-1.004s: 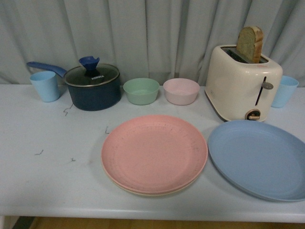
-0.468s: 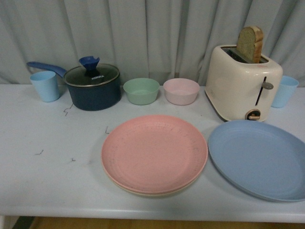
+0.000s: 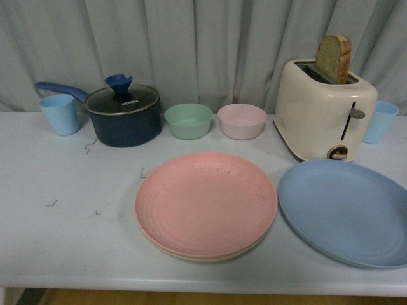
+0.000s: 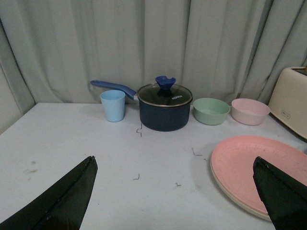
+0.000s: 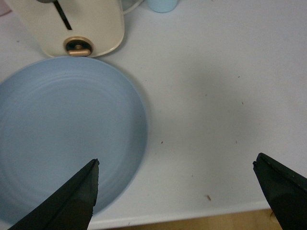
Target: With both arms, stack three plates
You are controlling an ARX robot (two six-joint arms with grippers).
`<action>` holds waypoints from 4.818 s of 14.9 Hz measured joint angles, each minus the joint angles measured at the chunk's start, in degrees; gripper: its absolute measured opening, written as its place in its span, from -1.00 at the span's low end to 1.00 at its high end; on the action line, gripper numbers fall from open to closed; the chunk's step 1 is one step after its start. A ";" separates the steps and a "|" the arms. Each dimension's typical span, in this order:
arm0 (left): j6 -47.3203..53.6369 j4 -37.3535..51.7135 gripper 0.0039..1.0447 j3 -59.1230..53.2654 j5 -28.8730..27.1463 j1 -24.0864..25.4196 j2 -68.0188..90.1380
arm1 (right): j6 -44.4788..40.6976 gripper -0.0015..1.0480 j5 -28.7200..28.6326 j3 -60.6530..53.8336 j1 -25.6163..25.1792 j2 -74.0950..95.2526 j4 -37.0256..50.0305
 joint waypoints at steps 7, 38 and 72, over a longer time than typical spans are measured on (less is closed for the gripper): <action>0.02 0.00 0.88 0.00 0.02 0.00 0.00 | 2.80 0.87 1.49 14.99 2.43 29.11 7.17; 0.00 0.02 0.88 0.00 0.02 0.00 -0.02 | 25.05 -0.94 -7.30 12.81 22.73 18.21 8.41; 0.02 0.00 0.88 0.00 0.00 0.00 0.00 | 8.61 -0.96 9.75 -34.10 18.16 -15.65 55.63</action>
